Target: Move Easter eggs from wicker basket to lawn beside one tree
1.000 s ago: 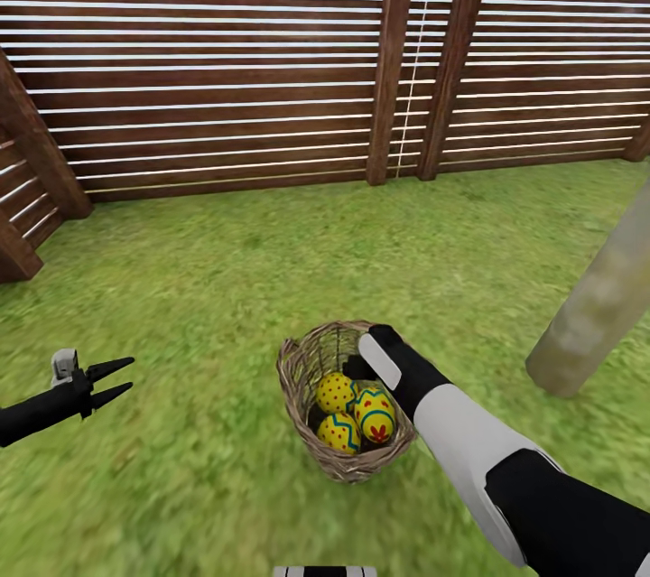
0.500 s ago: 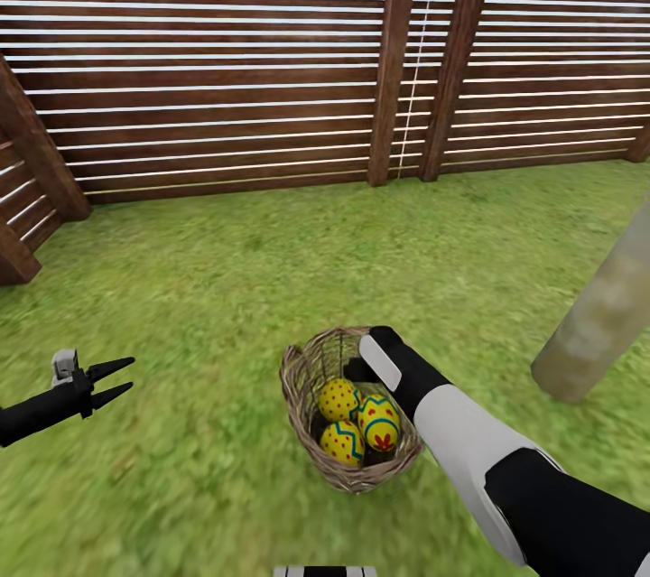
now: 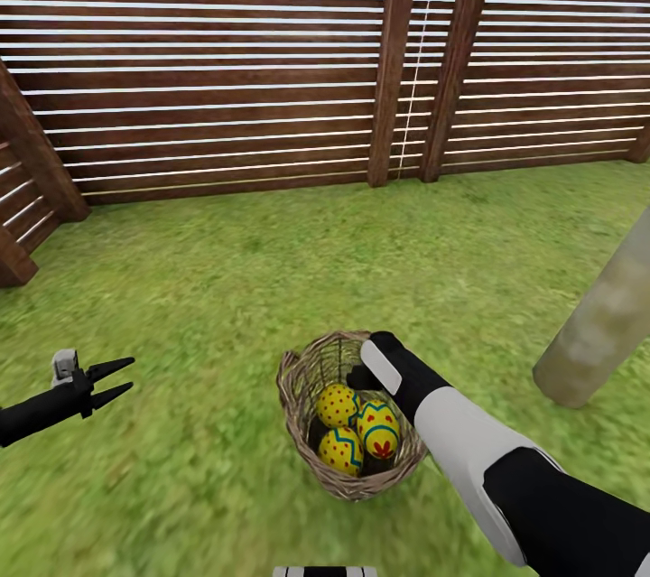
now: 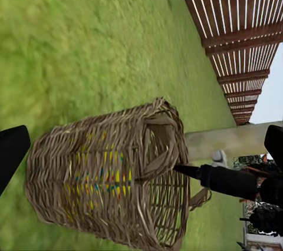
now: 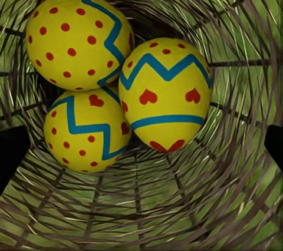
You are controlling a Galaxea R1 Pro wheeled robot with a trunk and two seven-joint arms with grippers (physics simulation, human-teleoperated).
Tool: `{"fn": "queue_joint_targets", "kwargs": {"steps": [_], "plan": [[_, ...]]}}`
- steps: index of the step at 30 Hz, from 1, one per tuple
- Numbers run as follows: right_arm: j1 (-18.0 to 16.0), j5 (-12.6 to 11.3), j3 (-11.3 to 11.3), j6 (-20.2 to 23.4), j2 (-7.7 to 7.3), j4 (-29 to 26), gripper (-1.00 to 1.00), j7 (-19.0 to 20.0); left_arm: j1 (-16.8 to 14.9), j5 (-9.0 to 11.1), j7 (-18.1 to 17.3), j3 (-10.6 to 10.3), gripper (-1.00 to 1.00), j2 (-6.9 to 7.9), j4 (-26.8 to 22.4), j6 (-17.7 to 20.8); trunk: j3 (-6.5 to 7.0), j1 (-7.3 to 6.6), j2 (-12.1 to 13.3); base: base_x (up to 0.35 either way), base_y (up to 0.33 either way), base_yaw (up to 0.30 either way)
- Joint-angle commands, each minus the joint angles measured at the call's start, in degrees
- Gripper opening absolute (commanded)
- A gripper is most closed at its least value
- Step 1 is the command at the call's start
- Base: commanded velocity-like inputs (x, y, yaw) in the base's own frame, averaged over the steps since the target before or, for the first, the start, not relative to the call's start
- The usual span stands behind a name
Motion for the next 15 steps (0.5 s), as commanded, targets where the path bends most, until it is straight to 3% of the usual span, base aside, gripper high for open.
{"fn": "queue_joint_targets", "kwargs": {"steps": [1, 15], "plan": [[0.0, -0.5, 0.2, 0.1, 0.0, 0.1, 1.0, -0.5, 0.0, -0.2, -0.3, 0.2, 1.0, -0.01, 0.0, 0.6, -0.05, -0.01, 0.0, 0.022, -0.01, 0.0], [0.0, -0.4, 0.2, 0.1, 0.0, 2.3, 1.0, -0.5, 0.0, -0.2, -0.3, 0.2, 1.0, 0.18, 0.0, 0.6, -0.41, 0.43, -0.8, 0.003, -0.001, 0.0]]}}
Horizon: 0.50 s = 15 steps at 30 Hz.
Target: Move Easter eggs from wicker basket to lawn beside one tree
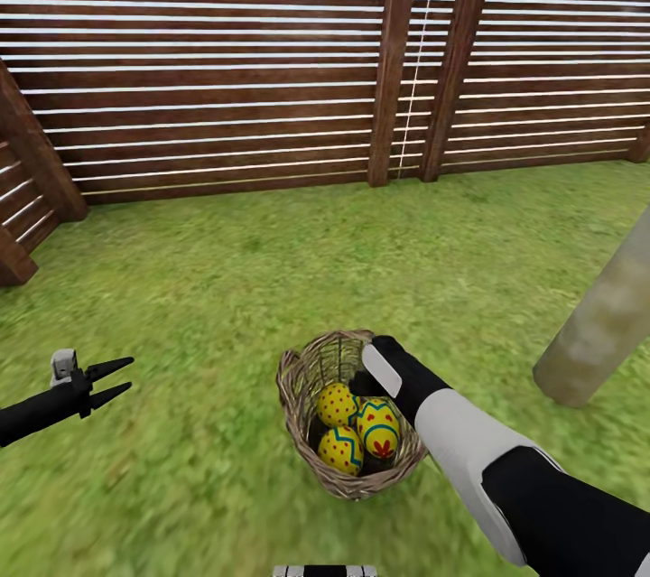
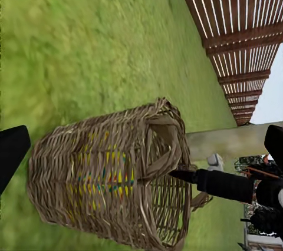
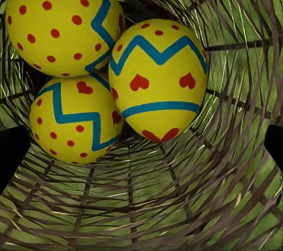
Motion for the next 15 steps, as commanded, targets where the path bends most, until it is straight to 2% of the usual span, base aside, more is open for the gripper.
{"fn": "queue_joint_targets", "kwargs": {"steps": [1, 9, 15], "plan": [[-0.1, -0.5, 0.3, 0.1, 0.0, 0.0, 1.0, -0.5, 0.0, -0.2, -0.3, 0.2, 1.0, 0.01, 0.0, 0.6, -0.23, 0.21, -0.4, 0.0, 0.0, 0.0], [-0.1, -0.4, 0.4, 0.0, 0.0, -0.2, 1.0, -0.5, 0.0, -0.1, -0.3, 0.2, 1.0, -0.01, 0.0, 0.6, -1.67, 1.97, -3.6, 0.0, 0.0, 0.0], [-0.1, -0.4, 0.4, -0.2, 0.0, -0.4, 1.0, -0.5, 0.0, -0.2, -0.3, 0.2, 1.0, -0.01, 0.0, 0.6, -3.0, 2.13, -3.7, 0.0, 0.0, 0.0]]}}
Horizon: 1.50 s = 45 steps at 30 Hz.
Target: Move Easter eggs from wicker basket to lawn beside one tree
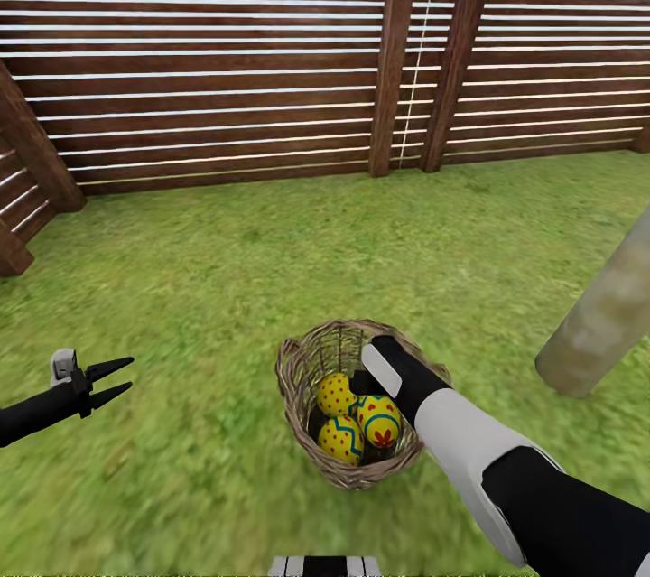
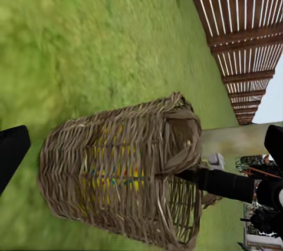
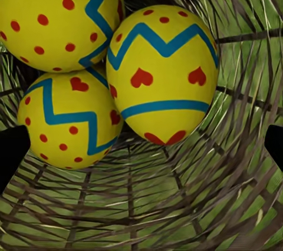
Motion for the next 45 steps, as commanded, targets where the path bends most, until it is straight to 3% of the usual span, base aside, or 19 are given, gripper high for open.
{"fn": "queue_joint_targets", "kwargs": {"steps": [1, 24, 37, 45], "plan": [[0.0, -0.5, 0.3, 0.0, 0.0, -0.1, 1.0, -0.5, 0.0, -0.2, -0.3, 0.2, 1.0, 0.0, 0.0, 0.6, -0.28, 0.01, 0.0, 0.0, 0.0, 0.0], [-0.1, -0.5, 0.3, -1.5, 0.0, -0.3, 1.0, -0.7, 0.0, -0.2, -0.3, 0.2, 1.0, 0.08, 0.0, 0.6, -5.37, 0.6, -0.3, 0.0, 0.0, 0.0], [-2.0, -0.5, 0.3, -3.8, 0.0, -0.2, 1.0, -0.9, 0.0, -0.2, -0.3, 0.2, 1.0, 0.08, 0.0, 0.6, -8.25, 0.94, -0.5, 0.0, 0.0, 0.0], [-2.6, -0.5, 0.3, -3.9, 0.0, -0.3, 1.0, -1.0, 0.0, -0.2, -0.3, 0.3, 1.0, 0.08, 0.0, 0.6, -8.25, 0.94, -0.5, 0.0, 0.0, 0.0]]}}
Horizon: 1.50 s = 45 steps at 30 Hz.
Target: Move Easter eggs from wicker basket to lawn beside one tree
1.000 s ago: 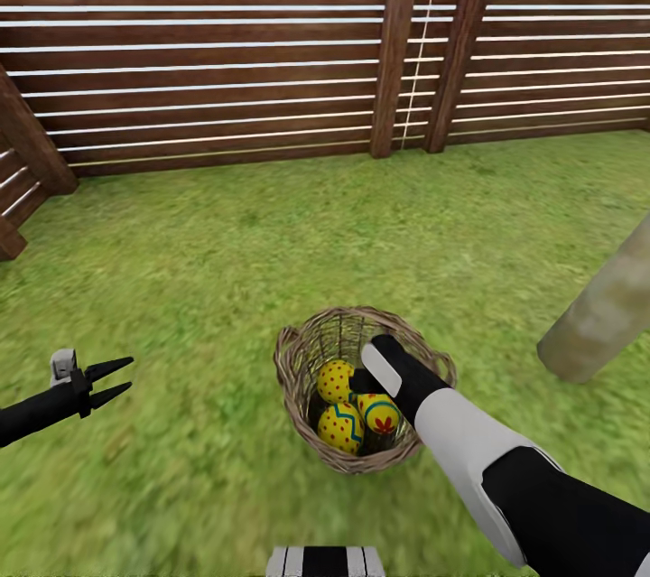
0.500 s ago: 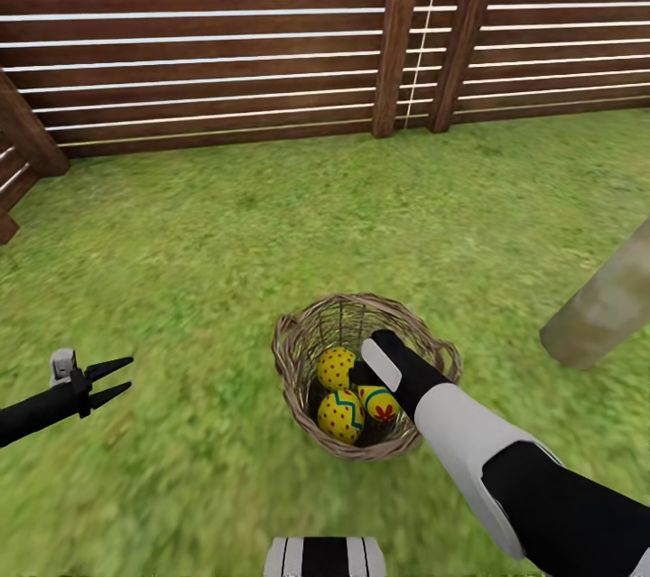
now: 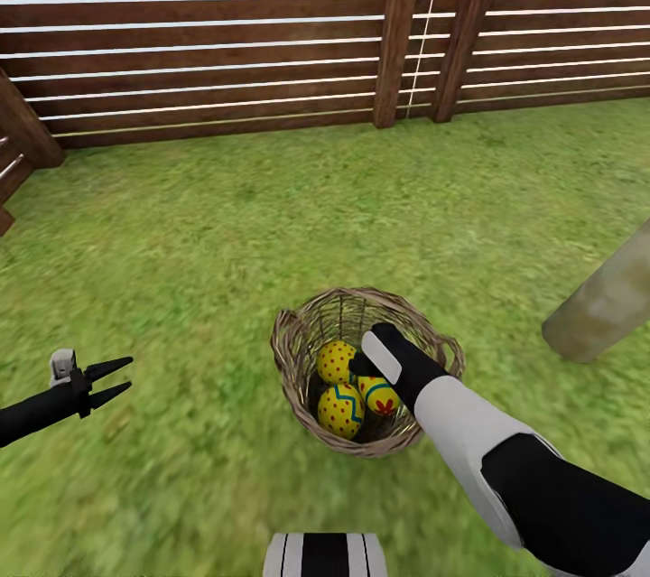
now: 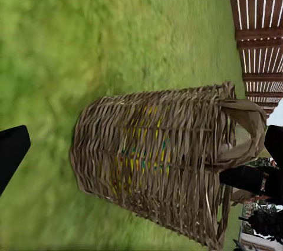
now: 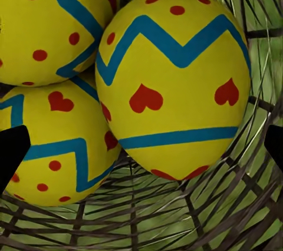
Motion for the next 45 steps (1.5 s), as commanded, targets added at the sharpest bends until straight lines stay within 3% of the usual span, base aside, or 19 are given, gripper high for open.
{"fn": "queue_joint_targets", "kwargs": {"steps": [1, 6, 10, 15, 25, 31, 37, 45], "plan": [[-0.1, -0.5, 0.3, 0.1, 0.0, 0.0, 1.0, -0.5, 0.0, -0.2, -0.3, 0.2, 1.0, 0.0, 0.0, 0.6, -0.26, 0.02, 0.0, 0.0, 0.0, 0.0], [-0.1, -0.2, 0.3, -0.7, 0.0, 0.0, 1.0, -0.6, 0.0, -0.2, -0.3, 0.2, 1.0, 0.0, 0.0, 0.6, -1.37, 0.14, -0.1, 0.0, 0.0, 0.0], [-0.1, 3.7, 0.2, -1.1, 0.0, 0.3, 1.0, -0.9, 0.0, -0.2, -0.3, 0.2, 1.0, 0.0, 0.0, 0.6, -2.26, 0.25, -0.2, 0.0, 0.0, 0.0], [-0.1, 6.0, 0.1, -2.1, 0.0, 0.4, 1.0, -0.9, 0.0, -0.2, -0.3, 0.2, 1.0, 0.04, 0.0, 0.6, -2.92, 0.33, -0.2, 0.0, 0.0, 0.0], [-0.1, 6.4, 0.1, -2.4, 0.0, 0.5, 1.0, -1.0, 0.0, -0.2, -0.3, 0.2, 1.0, 0.08, 0.0, 0.7, -2.92, 0.33, -0.2, 0.0, 0.0, 0.0], [-0.1, 6.4, 0.1, -3.0, 0.0, 0.3, 1.0, -1.0, 0.0, -0.3, -0.3, 0.2, 1.0, 0.08, 0.0, 0.7, -4.25, 0.48, -0.3, 0.0, 0.0, 0.0], [-0.1, 6.4, 0.1, -3.2, 0.0, 0.3, 1.0, -1.0, 0.0, -0.2, -0.3, 0.2, 1.0, 0.08, 0.0, 0.6, -4.25, 0.48, -0.3, 0.0, 0.0, 0.0], [-0.1, 6.4, 0.1, -3.2, 0.0, 0.4, 1.0, -1.0, 0.0, -0.2, -0.3, 0.2, 1.0, 0.08, 0.0, 0.6, -6.02, 0.69, -0.4, 0.0, 0.0, 0.0]]}}
